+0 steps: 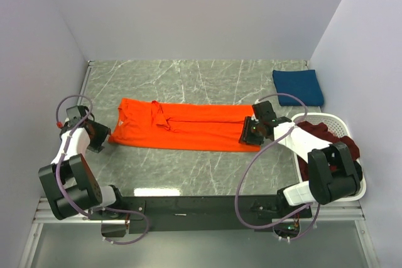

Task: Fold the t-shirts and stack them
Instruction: Fold the tshirt

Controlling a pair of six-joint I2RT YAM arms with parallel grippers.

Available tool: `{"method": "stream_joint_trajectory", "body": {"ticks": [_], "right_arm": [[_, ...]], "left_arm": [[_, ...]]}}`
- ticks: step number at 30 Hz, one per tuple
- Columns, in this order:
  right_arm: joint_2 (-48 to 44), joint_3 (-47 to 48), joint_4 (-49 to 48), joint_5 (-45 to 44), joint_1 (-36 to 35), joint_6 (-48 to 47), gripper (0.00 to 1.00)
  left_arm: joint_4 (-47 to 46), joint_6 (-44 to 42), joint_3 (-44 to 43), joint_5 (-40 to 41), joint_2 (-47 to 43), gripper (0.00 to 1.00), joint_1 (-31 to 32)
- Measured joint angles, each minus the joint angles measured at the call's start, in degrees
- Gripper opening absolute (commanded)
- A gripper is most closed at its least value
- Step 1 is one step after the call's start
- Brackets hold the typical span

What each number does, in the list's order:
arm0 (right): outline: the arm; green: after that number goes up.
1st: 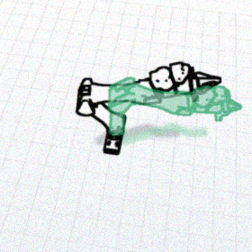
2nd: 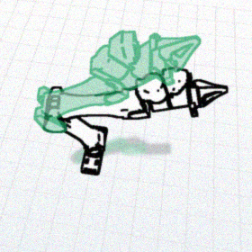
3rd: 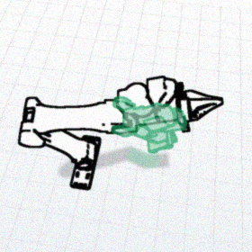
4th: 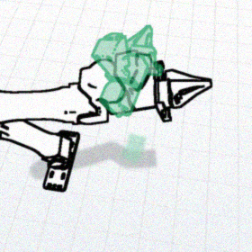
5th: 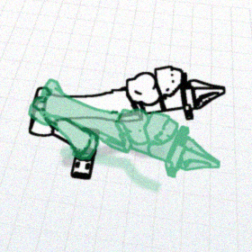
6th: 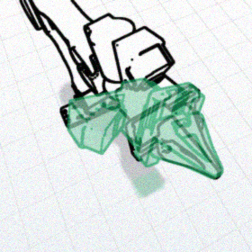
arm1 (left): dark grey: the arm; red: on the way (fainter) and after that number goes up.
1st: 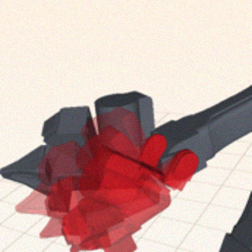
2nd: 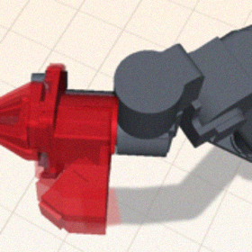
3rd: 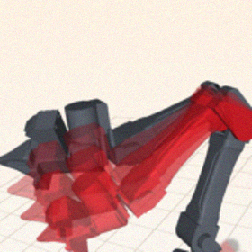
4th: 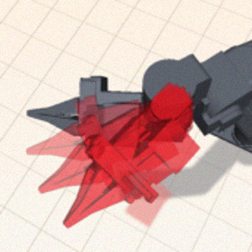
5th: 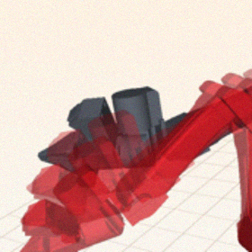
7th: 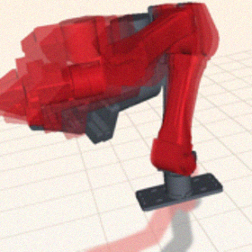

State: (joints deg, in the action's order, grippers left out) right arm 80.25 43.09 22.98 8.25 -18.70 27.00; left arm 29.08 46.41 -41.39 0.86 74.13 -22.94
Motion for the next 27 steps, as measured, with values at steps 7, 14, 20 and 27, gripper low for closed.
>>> {"method": "stream_joint_trajectory", "body": {"ticks": [7,14,20,27], "right_arm": [[0.0,-3.4,-2.2,4.1,7.0,0.4,0.41],[0.0,-5.8,-4.0,7.8,11.2,0.6,0.41],[0.0,-6.6,-4.5,9.3,12.5,0.9,0.41],[0.4,-6.8,-5.0,10.4,13.4,1.4,0.41]], "left_arm": [[-3.1,2.6,0.0,-2.3,2.1,0.55,-0.3],[-6.2,5.2,1.8,-3.5,3.1,0.49,-0.3],[-7.3,6.1,2.7,-3.6,3.6,0.45,-0.3],[-7.9,6.5,3.8,-2.3,3.7,0.45,-0.3]]}}
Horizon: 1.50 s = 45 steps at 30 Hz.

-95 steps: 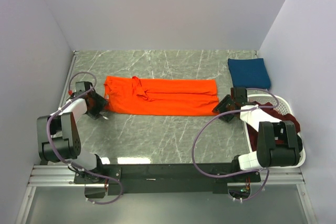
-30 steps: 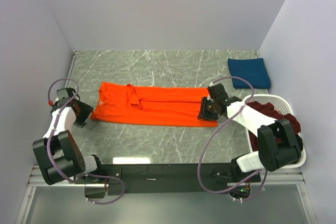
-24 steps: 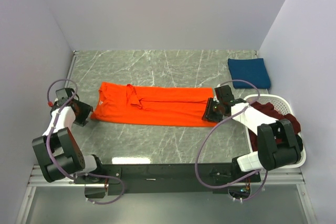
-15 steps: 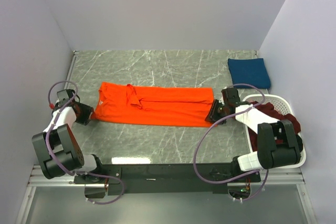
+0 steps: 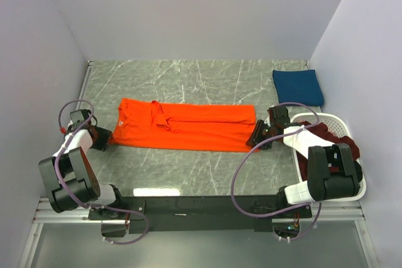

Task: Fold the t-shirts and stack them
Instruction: Fold the tshirt

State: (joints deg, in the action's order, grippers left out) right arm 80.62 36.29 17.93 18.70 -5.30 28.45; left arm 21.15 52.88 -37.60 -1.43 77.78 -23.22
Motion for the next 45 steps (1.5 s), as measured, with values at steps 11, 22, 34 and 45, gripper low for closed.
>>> {"method": "stream_joint_trajectory", "body": {"ticks": [11,22,34,45], "right_arm": [[0.2,0.0,0.0,0.5,0.4,0.0,0.41],[0.2,0.0,0.0,0.5,0.4,0.0,0.41],[0.2,0.0,0.0,0.5,0.5,0.0,0.41],[0.7,0.0,-0.2,0.9,0.9,0.2,0.41]], "left_arm": [[-4.4,2.6,2.6,1.5,-0.3,0.45,-0.4],[-6.8,8.3,5.7,1.7,-3.5,0.44,-0.9],[-10.3,11.9,8.0,0.9,-3.0,0.09,-1.0],[-7.1,4.1,3.9,4.6,-1.8,0.04,-1.1]]}}
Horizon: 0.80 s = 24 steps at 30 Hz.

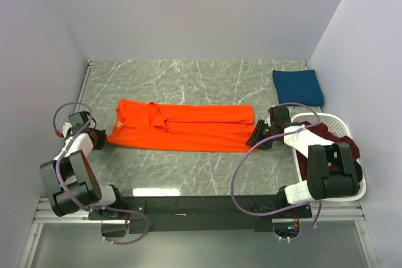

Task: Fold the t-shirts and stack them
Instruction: Fold the tshirt

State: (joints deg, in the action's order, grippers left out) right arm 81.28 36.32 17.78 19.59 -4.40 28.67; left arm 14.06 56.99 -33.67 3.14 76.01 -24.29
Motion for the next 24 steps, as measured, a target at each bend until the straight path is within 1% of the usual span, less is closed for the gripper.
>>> {"method": "stream_joint_trajectory", "body": {"ticks": [5,9,11,15,20,21,24], "right_arm": [[0.4,0.1,-0.3,0.6,0.2,0.0,0.4],[0.7,0.1,-0.6,1.3,0.3,0.2,0.4],[0.7,0.1,-0.6,1.5,0.3,0.2,0.41],[0.7,0.1,-0.6,1.5,0.3,0.2,0.4],[0.7,0.1,-0.6,1.6,0.3,0.2,0.41],[0.7,0.1,-0.6,1.6,0.4,0.2,0.41],[0.3,0.1,-0.3,1.4,0.4,0.2,0.43]], "left_arm": [[2.5,-5.3,-3.4,2.0,0.0,0.08,0.0],[4.3,-7.7,-4.8,3.2,0.0,0.15,0.0],[5.1,-8.0,-4.8,3.5,0.2,0.17,0.0],[6.0,-7.8,-4.5,3.8,1.4,0.24,0.0],[6.9,-6.6,-2.5,4.9,1.5,0.27,-0.2],[6.9,-6.5,-2.4,5.0,1.2,0.28,-0.2],[7.5,-5.9,-2.1,5.9,0.2,0.39,-0.3]]}}
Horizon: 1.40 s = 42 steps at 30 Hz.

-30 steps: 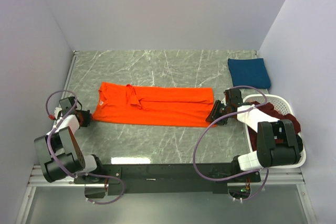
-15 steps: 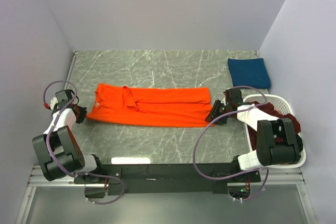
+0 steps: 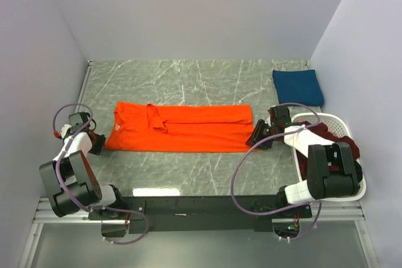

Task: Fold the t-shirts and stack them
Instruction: Fold the tshirt

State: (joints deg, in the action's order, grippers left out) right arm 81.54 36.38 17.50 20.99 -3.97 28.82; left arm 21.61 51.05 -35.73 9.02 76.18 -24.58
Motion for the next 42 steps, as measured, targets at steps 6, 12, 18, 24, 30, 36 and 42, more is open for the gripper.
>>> {"method": "stream_joint_trajectory", "body": {"ticks": [6,12,18,24,30,36,42], "right_arm": [[-3.1,0.1,2.8,-3.2,-0.3,-0.5,0.43],[-5.8,1.8,5.3,-7.8,-4.3,-1.4,0.43],[-5.8,3.8,5.0,-8.9,-11.3,-2.1,0.42],[-5.1,4.2,3.8,-8.2,-16.6,-1.9,0.42],[-4.9,4.2,3.5,-7.9,-17.2,-1.6,0.42],[-5.0,4.1,3.6,-7.9,-17.3,-1.4,0.42],[-6.1,4.1,3.8,-8.1,-17.3,-1.4,0.42]], "left_arm": [[2.2,0.6,-0.4,1.9,-4.0,0.47,0.0],[5.0,-0.5,-3.8,3.1,-8.1,0.59,0.1],[7.0,-1.8,-7.0,3.1,-11.0,0.61,7.5],[6.4,0.1,-8.5,0.3,-10.3,0.63,23.3],[3.2,4.6,-8.5,-3.8,-1.7,0.63,29.9],[-0.4,7.9,-10.6,-5.7,7.3,0.59,36.2],[-2.8,9.4,-14.7,-5.8,13.4,0.57,39.6]]}}
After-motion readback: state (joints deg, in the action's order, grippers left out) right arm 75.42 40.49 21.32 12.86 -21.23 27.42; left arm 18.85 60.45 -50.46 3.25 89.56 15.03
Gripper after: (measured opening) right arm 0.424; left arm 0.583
